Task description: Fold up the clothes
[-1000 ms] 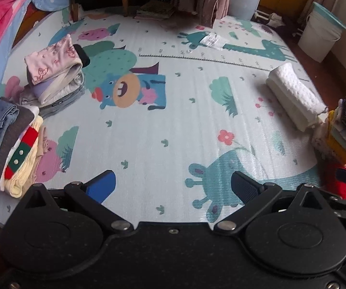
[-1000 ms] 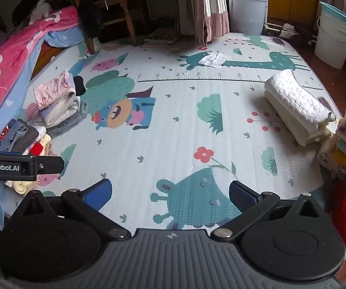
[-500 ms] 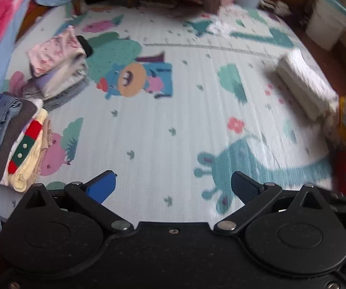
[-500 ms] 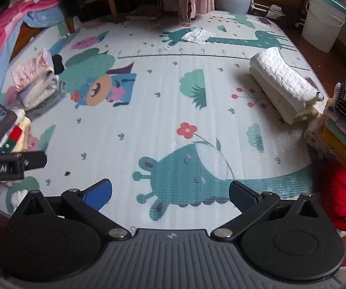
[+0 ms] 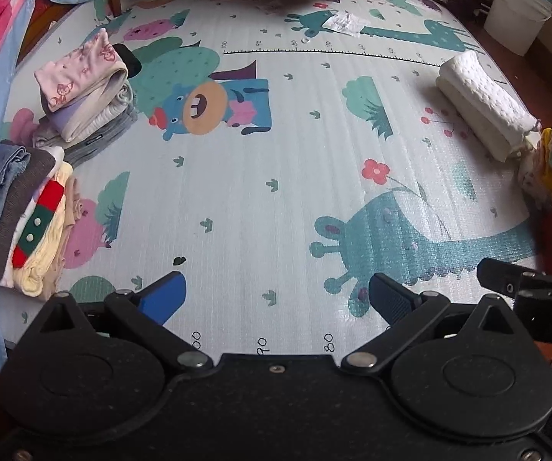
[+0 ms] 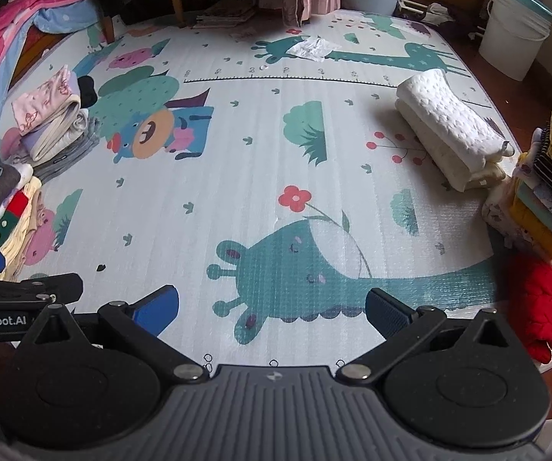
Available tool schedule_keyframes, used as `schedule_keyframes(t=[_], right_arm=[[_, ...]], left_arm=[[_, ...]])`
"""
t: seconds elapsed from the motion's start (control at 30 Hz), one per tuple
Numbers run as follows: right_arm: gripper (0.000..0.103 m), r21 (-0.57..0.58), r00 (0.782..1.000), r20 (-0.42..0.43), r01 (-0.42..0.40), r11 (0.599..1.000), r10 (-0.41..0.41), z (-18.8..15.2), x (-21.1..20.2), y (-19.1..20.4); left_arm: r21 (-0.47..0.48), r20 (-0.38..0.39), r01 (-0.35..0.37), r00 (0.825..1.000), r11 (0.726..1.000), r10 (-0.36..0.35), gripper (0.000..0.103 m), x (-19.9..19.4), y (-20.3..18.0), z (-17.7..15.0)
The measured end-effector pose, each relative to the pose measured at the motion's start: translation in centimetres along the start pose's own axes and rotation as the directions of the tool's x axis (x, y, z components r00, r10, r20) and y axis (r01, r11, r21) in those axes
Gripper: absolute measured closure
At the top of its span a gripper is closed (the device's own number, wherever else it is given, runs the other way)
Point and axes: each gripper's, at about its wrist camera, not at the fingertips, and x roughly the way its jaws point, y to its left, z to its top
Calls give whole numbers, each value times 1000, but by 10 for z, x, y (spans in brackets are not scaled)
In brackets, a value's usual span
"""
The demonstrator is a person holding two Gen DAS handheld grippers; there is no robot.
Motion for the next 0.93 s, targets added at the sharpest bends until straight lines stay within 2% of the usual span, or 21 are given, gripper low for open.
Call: schedule_keyframes(t=[0.4, 0.77, 0.93], right_arm=[[0, 4, 1000, -1, -8, 1000, 8, 1, -1, 5], [0, 12, 1000, 9, -14, 1000, 13, 3, -3, 3], [0, 13, 1000, 10, -15, 1000, 14, 2, -3, 4]], left_arm=[[20, 54, -13, 998, 1000, 12, 0, -8, -3, 0], [18, 52, -8, 999, 1000, 7, 0, -7, -3, 1], [20, 75, -15, 997, 1000, 13, 0, -11, -2, 1]])
